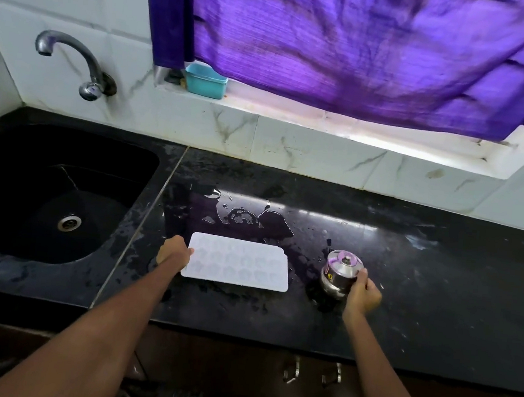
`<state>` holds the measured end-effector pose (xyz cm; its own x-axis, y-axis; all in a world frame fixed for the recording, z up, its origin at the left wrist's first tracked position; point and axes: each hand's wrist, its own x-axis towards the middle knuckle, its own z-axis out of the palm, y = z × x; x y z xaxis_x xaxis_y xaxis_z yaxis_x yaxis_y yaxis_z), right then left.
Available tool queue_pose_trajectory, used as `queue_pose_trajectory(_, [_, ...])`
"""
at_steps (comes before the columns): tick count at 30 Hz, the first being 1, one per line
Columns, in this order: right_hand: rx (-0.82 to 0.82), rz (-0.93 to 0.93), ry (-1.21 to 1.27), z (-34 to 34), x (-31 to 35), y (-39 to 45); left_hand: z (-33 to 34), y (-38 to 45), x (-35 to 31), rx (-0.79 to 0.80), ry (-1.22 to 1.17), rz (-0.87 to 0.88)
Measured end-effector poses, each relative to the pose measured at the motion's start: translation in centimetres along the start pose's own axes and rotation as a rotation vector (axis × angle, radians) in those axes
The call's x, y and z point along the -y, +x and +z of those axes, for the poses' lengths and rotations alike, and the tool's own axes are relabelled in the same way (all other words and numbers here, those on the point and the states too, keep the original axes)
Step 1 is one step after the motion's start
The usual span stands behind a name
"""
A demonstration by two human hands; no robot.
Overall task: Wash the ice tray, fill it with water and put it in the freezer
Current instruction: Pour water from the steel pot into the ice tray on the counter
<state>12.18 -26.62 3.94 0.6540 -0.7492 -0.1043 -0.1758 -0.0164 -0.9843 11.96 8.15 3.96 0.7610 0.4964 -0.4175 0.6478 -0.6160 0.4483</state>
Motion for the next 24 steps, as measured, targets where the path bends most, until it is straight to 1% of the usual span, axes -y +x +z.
queue_pose_trajectory(6, [0.023,-0.001,-0.087,0.0,-1.5,-0.6,0.1,-0.3,0.0,-0.014,0.021,0.001])
queue_pose_trajectory(11, [-0.092,-0.103,-0.434,-0.2,-0.8,-0.1,0.0,-0.3,0.1,-0.011,0.002,0.003])
queue_pose_trajectory(14, [-0.135,-0.218,-0.557,0.0,0.0,-0.1,0.0,-0.3,0.2,-0.01,-0.008,0.005])
queue_pose_trajectory(16, [-0.127,-0.358,-0.619,0.6,0.5,-0.3,-0.1,-0.4,0.2,-0.008,-0.013,0.004])
queue_pose_trajectory(19, [-0.058,-0.657,-0.722,1.8,1.1,-1.3,-0.4,-0.7,0.2,-0.006,-0.023,0.009])
queue_pose_trajectory(22, [0.046,-0.914,-0.774,3.2,1.7,-2.3,-0.4,-0.8,0.1,-0.004,-0.025,0.014])
queue_pose_trajectory(24, [0.155,-1.075,-0.792,4.3,2.1,-2.8,-0.3,-0.8,0.1,-0.001,-0.027,0.011])
